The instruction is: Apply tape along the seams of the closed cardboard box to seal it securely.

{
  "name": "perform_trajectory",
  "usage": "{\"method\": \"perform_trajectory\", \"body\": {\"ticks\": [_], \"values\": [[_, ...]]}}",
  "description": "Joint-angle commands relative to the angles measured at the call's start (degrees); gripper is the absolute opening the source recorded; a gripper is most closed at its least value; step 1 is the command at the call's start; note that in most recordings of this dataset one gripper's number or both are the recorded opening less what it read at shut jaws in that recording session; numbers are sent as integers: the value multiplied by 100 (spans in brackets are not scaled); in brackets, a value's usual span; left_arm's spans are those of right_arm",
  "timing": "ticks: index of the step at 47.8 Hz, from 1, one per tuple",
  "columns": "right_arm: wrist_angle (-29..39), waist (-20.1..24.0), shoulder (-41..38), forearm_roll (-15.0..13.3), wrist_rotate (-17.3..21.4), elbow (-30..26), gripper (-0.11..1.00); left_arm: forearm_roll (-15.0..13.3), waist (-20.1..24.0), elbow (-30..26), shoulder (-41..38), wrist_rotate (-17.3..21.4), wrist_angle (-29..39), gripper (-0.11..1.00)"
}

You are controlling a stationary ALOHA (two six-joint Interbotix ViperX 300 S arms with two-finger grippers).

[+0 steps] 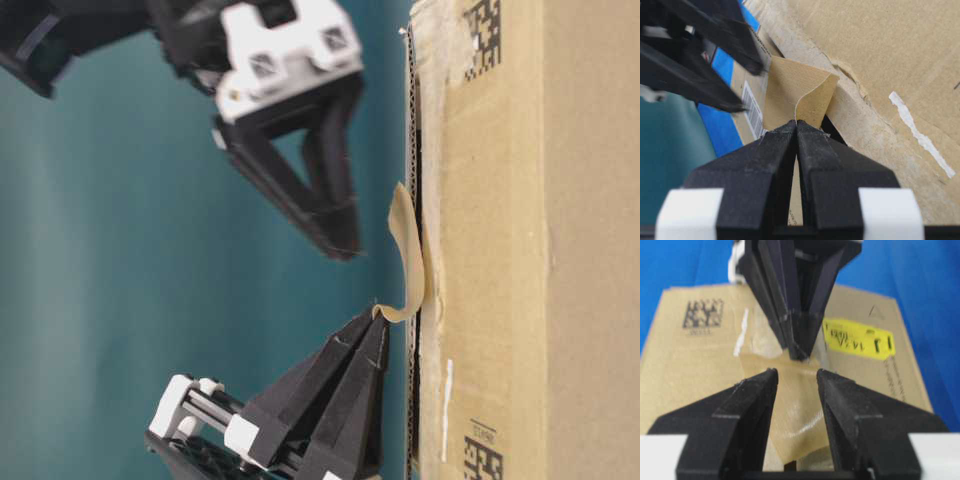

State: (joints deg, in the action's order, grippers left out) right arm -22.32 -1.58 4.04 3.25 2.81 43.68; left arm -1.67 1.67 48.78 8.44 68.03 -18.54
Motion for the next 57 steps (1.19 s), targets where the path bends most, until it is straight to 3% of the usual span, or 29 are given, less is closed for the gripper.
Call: {"method": "perform_trajectory", "body": {"ticks": [1,28,57], "values": [[-123,-9,-26,18,18,-132,46,0,-9,-88,35,-18,-26,0],[-53,-53,-360,272,35,-97,46,0,-9,-105,35,-9,185,0],[167,-53,-360,325,35,-114,46,0,114,-422,53,44,1143,1]]}}
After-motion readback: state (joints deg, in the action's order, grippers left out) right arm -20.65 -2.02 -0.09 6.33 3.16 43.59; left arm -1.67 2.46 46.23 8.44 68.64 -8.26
